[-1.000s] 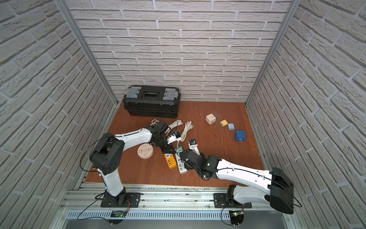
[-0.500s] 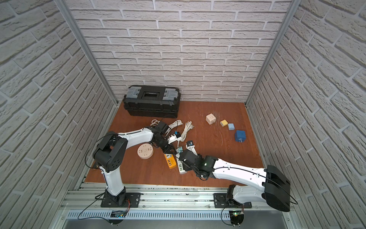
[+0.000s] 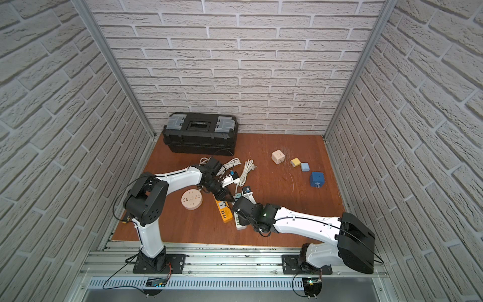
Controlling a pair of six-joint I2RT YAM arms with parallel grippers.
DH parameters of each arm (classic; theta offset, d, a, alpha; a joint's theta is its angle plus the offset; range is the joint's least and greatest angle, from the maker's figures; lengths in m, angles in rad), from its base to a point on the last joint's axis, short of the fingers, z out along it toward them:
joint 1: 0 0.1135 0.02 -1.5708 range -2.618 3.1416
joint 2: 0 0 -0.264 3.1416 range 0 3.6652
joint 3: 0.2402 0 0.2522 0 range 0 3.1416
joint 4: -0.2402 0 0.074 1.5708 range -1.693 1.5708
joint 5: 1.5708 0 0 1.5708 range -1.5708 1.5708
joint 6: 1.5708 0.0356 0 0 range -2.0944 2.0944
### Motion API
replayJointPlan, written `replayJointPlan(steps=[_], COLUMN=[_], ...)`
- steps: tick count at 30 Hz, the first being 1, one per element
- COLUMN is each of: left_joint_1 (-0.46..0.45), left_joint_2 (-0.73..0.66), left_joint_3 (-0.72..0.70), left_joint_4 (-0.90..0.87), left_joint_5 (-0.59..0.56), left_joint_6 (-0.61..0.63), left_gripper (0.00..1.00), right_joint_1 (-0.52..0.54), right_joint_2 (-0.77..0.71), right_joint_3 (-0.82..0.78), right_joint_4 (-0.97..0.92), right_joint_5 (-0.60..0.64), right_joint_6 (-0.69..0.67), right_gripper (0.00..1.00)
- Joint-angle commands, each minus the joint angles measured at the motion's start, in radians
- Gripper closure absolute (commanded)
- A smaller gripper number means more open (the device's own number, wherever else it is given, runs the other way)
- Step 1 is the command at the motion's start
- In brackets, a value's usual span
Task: Pull the plug off the socket
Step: Remove the plug from the socket.
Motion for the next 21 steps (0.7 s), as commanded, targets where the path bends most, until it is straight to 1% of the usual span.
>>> replayJointPlan(steps=[1, 5, 11, 21], left_joint_1=[0.000, 0.002, 0.013, 0.035], left_joint_2=[0.039, 0.054, 0.073, 0.096], left_joint_3=[0.026, 0.023, 0.017, 0.007], left_joint_4=[-0.033, -0.012, -0.001, 0.005], left_joint_5=[0.034, -0.014, -0.041, -0.054], left_joint_6=[0.021, -0.002, -0.024, -0.053], left_gripper=[1.00, 1.00, 1.00, 1.00], right_joint_1=[-0.003, -0.002, -0.001, -0.003], right_joint_2=[-0.002, 0.003, 0.037, 0.124], right_joint_3=[0.024, 0.029, 0.067, 0.127], right_joint_4=[0.012, 0.006, -0.009, -0.040], right_joint_5=[0.011, 0.013, 0.009, 0.022], right_joint_6=[0.009, 0.003, -0.028, -0.061], right_gripper=[0.36, 0.36, 0.36, 0.39])
